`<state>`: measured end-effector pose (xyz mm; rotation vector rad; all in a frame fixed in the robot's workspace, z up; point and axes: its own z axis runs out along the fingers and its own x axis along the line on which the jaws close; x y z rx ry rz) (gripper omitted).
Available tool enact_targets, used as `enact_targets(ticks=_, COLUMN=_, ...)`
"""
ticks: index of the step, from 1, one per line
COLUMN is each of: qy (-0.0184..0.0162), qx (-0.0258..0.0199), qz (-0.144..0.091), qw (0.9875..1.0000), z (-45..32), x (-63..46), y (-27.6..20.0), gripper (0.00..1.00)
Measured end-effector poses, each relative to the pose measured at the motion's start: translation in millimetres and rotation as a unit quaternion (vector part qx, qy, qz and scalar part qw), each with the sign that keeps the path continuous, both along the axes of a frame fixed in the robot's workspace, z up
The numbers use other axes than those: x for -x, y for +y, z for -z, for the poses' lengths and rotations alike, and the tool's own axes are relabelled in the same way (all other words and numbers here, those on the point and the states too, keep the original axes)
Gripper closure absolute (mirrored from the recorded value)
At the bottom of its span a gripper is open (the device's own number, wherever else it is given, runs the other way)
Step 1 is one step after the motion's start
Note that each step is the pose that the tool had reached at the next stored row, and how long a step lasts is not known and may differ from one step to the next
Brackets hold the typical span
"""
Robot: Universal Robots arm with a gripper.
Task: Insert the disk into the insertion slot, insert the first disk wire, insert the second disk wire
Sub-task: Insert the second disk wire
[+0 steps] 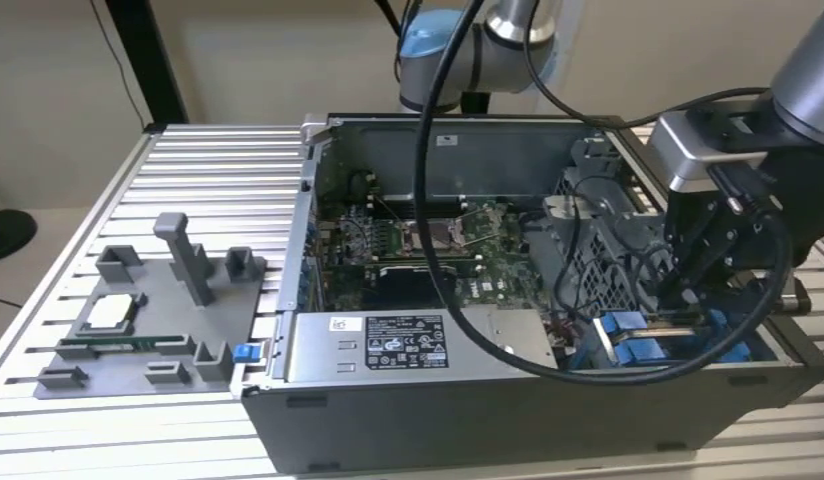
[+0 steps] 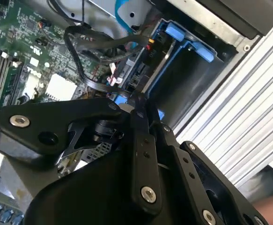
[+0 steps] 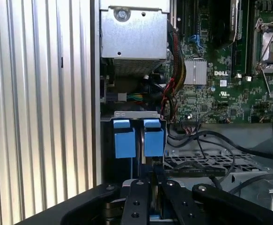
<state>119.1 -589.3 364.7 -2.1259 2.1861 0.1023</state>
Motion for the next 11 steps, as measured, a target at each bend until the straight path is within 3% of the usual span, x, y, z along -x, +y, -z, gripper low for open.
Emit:
enact_targets(ticks=2, qy=-0.0055, qx=0.0004, qz=0.0, qw=1.0, z=0.0, x=0.9, y=6.1, gripper=1.0)
enact_targets(ticks=3, qy=-0.0063, qx=0.0005, qz=0.0, qw=1.0, z=-0.1, x=0.9, y=6.6, gripper=1.0)
enact_targets(ticks=9, qy=-0.0066, qx=0.0005, qz=0.0, qw=1.0, z=0.0, x=0.9, y=6.5, gripper=1.0)
enact_targets(ticks=11, qy=-0.0084, qx=0.0005, qz=0.0, qw=1.0, z=0.1, x=1.0, y=6.8, gripper=1.0)
